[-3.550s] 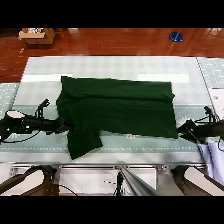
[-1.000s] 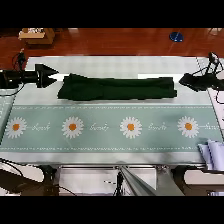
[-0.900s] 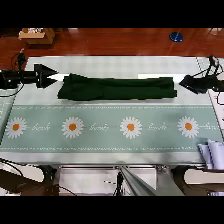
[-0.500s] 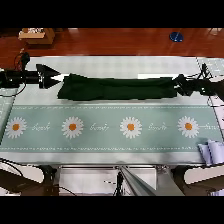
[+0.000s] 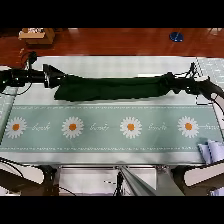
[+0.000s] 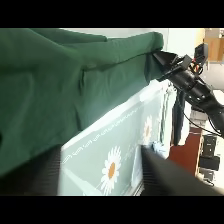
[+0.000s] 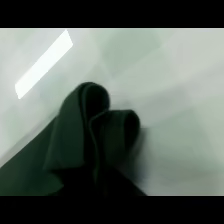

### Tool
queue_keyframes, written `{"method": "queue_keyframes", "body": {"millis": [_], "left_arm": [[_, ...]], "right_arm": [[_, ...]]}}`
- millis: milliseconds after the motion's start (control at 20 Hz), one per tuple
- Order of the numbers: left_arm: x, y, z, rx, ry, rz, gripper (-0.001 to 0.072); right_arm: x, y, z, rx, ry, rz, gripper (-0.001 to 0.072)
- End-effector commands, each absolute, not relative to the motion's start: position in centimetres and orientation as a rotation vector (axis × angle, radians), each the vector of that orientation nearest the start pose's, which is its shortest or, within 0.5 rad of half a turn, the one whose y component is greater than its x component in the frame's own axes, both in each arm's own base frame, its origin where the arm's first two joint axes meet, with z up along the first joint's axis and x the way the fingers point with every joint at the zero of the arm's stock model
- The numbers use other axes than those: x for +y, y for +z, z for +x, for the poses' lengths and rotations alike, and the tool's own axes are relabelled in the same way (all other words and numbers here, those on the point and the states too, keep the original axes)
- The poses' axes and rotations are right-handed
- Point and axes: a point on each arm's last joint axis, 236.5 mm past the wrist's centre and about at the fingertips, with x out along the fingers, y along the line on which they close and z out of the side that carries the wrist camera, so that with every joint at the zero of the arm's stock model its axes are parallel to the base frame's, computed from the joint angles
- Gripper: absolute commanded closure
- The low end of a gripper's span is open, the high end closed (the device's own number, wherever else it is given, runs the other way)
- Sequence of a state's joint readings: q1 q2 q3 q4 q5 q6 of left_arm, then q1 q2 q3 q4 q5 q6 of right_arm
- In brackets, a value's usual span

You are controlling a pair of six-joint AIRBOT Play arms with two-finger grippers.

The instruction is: Fold the shirts.

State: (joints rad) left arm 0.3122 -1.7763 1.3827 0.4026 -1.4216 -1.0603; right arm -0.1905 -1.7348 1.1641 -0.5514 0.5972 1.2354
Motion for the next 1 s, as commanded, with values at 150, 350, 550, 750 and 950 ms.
{"method": "queue_keyframes", "body": {"millis": [150, 350, 550, 750, 950], "left_arm": [[-11.5, 2.4, 45.8, 1.182, -0.793, -0.970, 0.0686], [-18.2, 4.6, 46.7, 1.126, -0.885, -1.014, 0.0682], [-25.7, 3.6, 46.1, 1.132, -0.907, -0.932, 0.0682], [-32.0, 2.9, 43.5, 1.170, -0.962, -0.859, 0.0682], [-36.5, 1.7, 41.6, 1.164, -0.985, -0.771, 0.0682]], "right_arm": [[3.1, 0.2, 51.6, 0.835, 0.195, 0.705, 0.0677], [3.8, 6.7, 50.0, 0.754, 0.262, 0.621, 0.0677], [4.9, 12.1, 47.9, 0.690, 0.313, 0.597, 0.0677], [6.5, 15.9, 45.1, 0.674, 0.380, 0.579, 0.0677], [7.4, 18.1, 42.5, 0.690, 0.395, 0.593, 0.0677]]}}
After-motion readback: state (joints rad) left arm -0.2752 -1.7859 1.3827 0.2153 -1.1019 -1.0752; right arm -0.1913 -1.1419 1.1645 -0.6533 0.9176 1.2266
